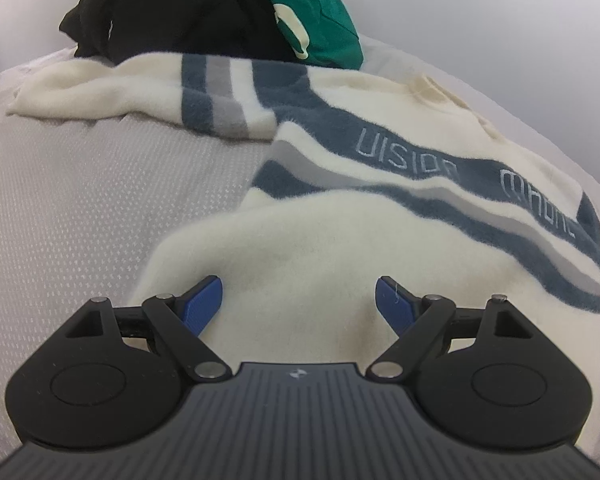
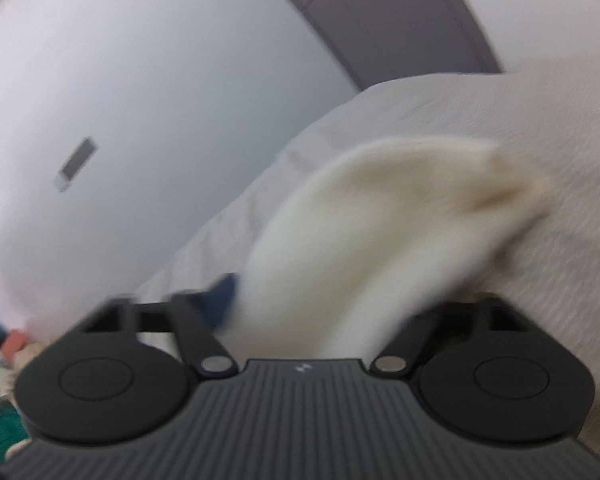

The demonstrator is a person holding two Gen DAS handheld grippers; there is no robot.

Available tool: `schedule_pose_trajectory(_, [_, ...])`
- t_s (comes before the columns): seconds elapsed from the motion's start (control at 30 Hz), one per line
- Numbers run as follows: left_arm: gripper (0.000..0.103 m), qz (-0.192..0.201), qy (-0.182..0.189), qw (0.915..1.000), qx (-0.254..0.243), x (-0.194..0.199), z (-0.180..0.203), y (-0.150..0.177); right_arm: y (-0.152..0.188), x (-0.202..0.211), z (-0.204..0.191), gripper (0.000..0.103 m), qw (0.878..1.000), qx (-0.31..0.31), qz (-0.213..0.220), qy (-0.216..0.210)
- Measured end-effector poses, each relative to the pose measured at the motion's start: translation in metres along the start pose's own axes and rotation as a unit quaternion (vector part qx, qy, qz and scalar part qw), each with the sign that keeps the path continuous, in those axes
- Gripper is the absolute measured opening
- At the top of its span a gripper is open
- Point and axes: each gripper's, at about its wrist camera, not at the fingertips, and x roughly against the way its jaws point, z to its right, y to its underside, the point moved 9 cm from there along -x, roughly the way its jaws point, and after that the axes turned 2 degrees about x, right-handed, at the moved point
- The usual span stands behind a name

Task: Fold large clothes
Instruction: 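Close the right gripper on the sleeve cuff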

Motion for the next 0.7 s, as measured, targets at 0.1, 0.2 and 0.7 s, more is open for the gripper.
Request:
schedule_pose_trajectory(0.1, [0.087,0.002,-0.007,0.9999,-0.013,-0.001,0.002,-0.001,-0.009,-0.002,0.009,0.034,1.0,-0.015,-0.005,0.001])
schedule_pose_trajectory(0.2, [0.087,0.007,-0.004,0.9996,-0.027,0.0,0.005,-0.008,-0.013,-0.001,0.0,0.025,1.0,0.002,-0.016,0.014])
schedule_pose_trajectory(0.7, [0.087,0.023,0.046,0.9981,-0.034,0.026,0.001,-0.025,-0.078,0.047,-0.109,0.023,0.989,0.134,0.057,-0.002])
